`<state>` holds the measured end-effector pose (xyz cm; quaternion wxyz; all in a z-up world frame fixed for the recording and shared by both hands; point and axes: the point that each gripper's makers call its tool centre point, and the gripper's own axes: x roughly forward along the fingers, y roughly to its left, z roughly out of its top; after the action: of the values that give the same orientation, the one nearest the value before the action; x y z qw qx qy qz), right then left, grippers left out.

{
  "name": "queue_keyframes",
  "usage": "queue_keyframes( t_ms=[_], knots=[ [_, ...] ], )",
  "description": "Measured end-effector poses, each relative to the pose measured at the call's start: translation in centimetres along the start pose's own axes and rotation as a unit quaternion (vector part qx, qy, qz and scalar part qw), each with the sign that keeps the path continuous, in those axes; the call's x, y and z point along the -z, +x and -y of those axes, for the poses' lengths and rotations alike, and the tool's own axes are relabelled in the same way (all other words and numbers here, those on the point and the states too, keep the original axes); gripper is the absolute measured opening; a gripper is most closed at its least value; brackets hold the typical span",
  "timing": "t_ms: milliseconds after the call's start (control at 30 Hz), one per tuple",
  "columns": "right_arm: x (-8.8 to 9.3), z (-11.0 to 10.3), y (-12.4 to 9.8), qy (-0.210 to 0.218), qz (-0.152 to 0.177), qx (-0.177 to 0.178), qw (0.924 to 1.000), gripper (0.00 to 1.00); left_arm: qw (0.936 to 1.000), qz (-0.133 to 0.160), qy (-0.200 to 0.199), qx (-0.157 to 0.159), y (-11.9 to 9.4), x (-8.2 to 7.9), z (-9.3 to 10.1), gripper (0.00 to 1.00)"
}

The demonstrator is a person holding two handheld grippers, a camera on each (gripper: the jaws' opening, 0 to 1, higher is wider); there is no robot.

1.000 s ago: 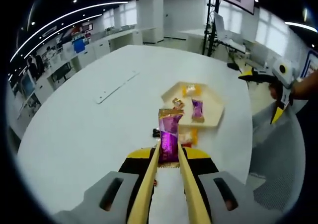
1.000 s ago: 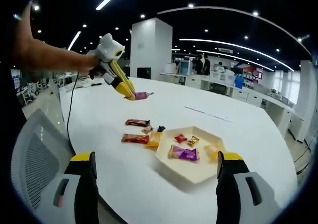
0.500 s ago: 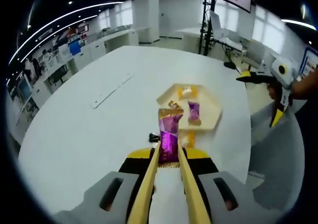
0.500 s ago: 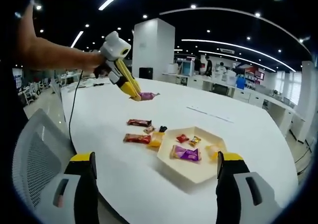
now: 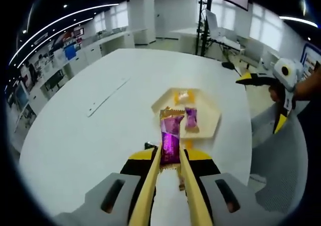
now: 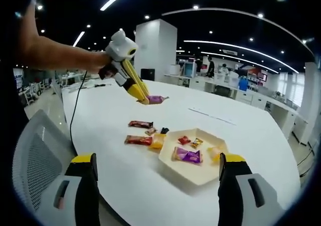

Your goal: Place the target food into the container with the food tongs after gripping and lifting it, then release it inside without dropping or visibly crushing the food.

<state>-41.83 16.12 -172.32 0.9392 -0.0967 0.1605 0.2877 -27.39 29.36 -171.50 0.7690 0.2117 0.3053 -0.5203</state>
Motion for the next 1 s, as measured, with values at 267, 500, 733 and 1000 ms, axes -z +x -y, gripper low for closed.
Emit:
queue_keyframes(
  t_ms=[267,500,733,1000],
  knots=[
    [-0.2,0.4,-0.2,0.003,0.007,0.01,0.9999,0.99,0.9999,0.0,0.006,0.009,1.6,-1.6,0.5,0.17],
    [-0.4,0.7,-0.3,0.009,0.013,0.015,0.9998,0.99,0.9997,-0.003,0.02,0.017,3.6,-3.1,0.9,0.17],
    [-0.3,0.7,-0.3,0.011,0.012,0.016,0.9997,0.99,0.9992,-0.004,0.029,0.027,5.7,-4.8,1.5,0.17],
    [-0.4,0.9,-0.5,0.014,0.015,0.02,0.9996,0.98,0.9985,-0.002,0.039,0.037,7.9,-7.4,1.8,0.18]
  ],
)
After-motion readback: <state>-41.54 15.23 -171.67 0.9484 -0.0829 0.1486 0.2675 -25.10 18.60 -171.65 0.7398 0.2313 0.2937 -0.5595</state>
